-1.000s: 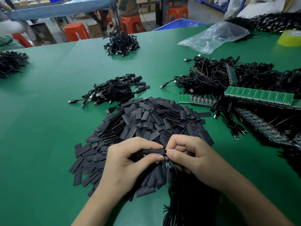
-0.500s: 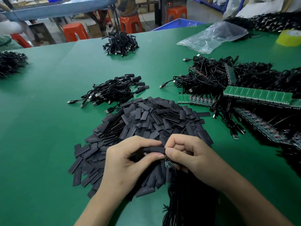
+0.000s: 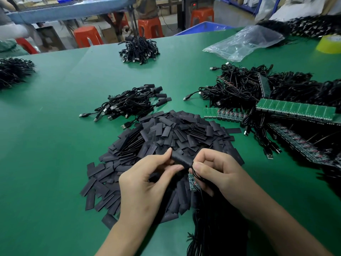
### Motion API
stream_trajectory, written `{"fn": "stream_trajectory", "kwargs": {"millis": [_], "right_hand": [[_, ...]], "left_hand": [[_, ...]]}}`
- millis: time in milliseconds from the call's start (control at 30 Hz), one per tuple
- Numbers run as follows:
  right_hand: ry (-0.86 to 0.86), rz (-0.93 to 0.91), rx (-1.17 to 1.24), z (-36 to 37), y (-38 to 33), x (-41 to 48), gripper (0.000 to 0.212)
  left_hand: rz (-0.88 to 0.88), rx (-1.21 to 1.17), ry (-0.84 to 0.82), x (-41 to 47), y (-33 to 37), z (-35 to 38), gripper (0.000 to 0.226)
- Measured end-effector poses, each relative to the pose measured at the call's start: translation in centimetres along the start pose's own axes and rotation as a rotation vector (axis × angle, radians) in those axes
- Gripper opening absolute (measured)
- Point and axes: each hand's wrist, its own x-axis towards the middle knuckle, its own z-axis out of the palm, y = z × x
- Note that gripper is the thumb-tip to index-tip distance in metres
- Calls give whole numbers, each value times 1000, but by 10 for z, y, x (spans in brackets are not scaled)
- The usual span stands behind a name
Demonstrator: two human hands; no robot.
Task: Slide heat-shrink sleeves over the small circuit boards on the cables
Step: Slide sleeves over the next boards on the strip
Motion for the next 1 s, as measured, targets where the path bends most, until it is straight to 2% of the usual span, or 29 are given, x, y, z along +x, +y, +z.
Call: {"fn": "stream_trajectory", "kwargs": {"millis": [200, 400, 1000], "right_hand": [[39, -8, -9, 4, 3, 1, 22], [66, -55, -150, 7, 2, 0, 24], [87, -54, -216, 10, 2, -1, 30]], "left_hand": [[5, 17, -6, 0, 2, 0, 39], [64, 108, -40, 2, 6, 1, 52], [110, 151, -63, 4, -3, -3, 42]]}}
